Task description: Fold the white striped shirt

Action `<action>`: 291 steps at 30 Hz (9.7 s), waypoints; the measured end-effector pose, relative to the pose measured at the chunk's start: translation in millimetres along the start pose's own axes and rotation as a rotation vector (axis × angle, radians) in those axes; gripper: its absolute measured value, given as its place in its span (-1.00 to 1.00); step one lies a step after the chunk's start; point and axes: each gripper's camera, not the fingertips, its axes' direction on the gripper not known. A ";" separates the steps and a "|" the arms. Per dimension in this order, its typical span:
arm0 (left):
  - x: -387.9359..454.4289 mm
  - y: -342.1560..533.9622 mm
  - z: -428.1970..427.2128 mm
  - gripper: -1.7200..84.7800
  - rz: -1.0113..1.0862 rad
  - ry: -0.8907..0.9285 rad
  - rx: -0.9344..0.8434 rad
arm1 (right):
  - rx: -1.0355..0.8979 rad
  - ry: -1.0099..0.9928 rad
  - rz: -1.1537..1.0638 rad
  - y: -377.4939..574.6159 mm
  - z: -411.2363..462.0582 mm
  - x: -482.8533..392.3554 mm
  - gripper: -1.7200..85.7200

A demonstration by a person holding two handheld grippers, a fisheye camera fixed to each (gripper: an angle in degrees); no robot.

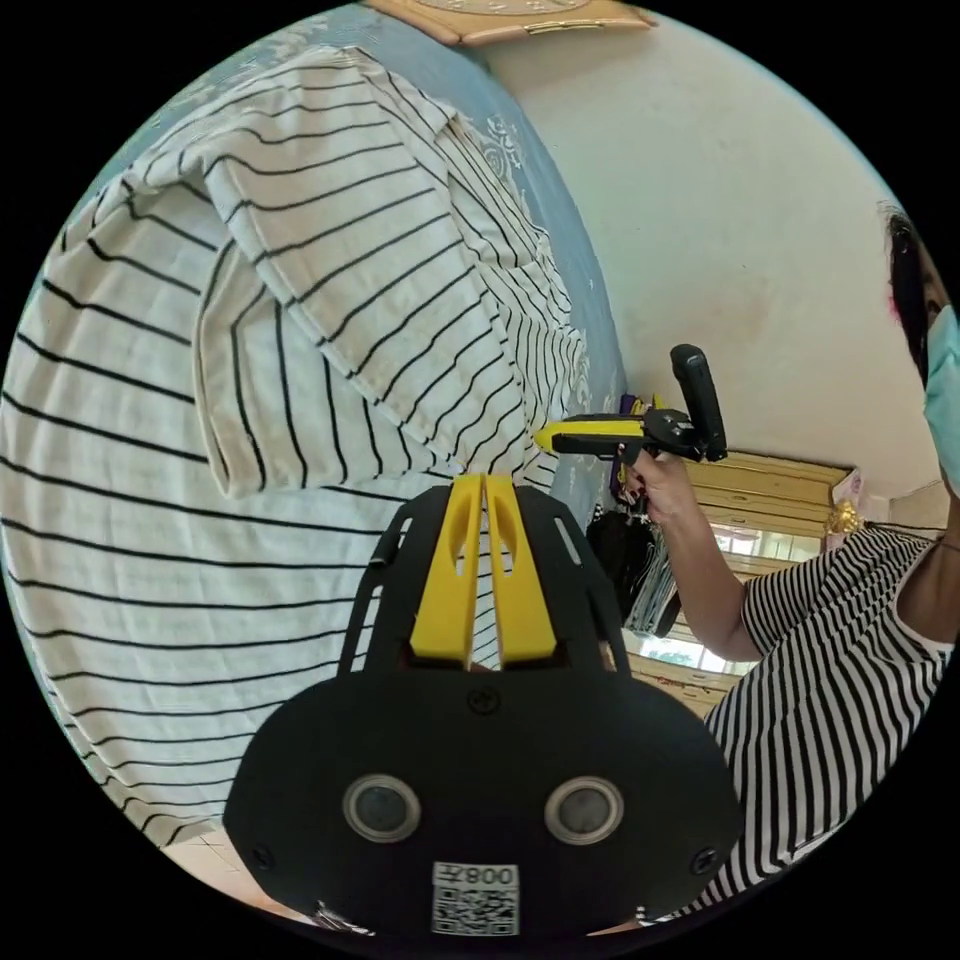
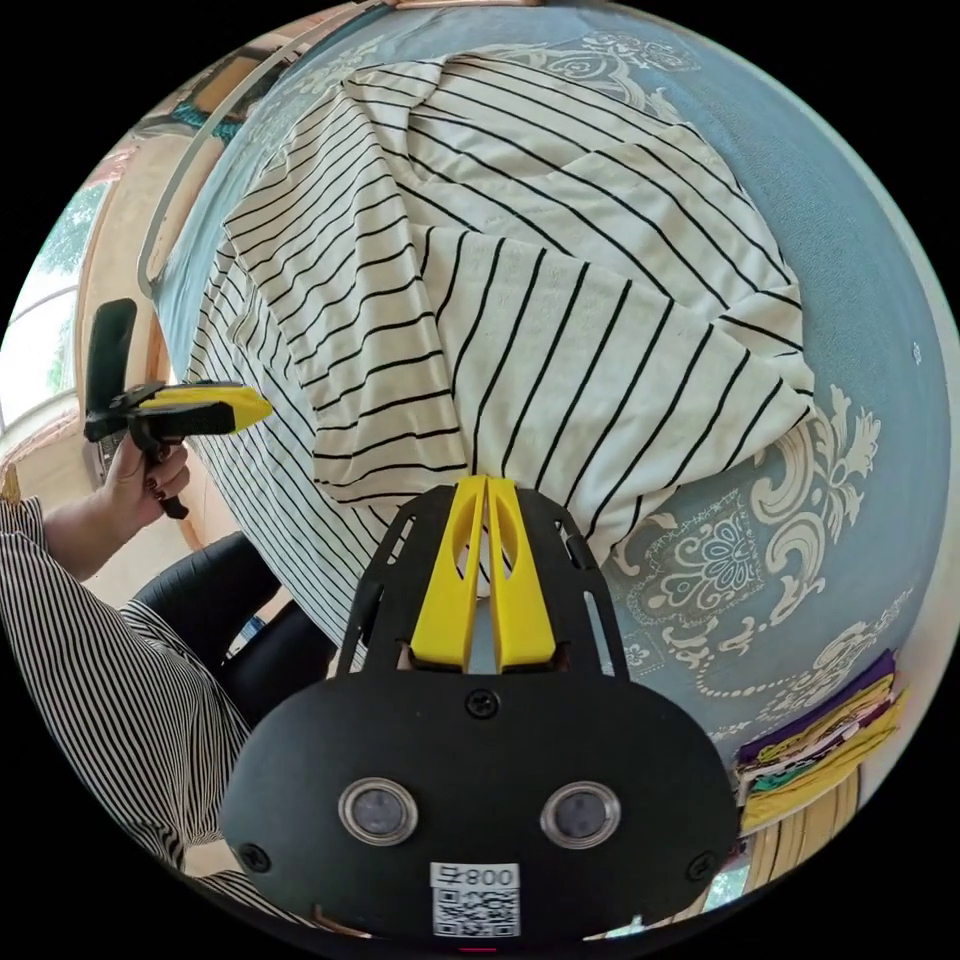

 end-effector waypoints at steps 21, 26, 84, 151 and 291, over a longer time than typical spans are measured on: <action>-30.0 -41.7 -106.3 -0.96 0.018 -0.511 0.373 | 0.427 -0.111 -0.293 -214.3 -52.9 -104.7 -0.96; -28.3 -37.2 -112.0 -0.96 -0.017 -0.488 0.402 | 0.403 -0.152 -0.295 -217.1 -59.6 -96.5 -0.96; 47.9 -68.7 82.8 -0.96 0.423 -0.169 -0.161 | 0.522 -0.363 0.488 222.9 -4.7 64.4 -0.87; -9.1 162.8 44.4 -0.95 0.340 -0.708 -0.334 | 0.122 -0.081 0.296 328.0 53.4 -127.0 -0.96; -238.0 321.2 -297.9 -0.91 -0.184 -0.253 -0.230 | 0.126 -0.522 0.862 514.3 151.0 -143.7 -0.82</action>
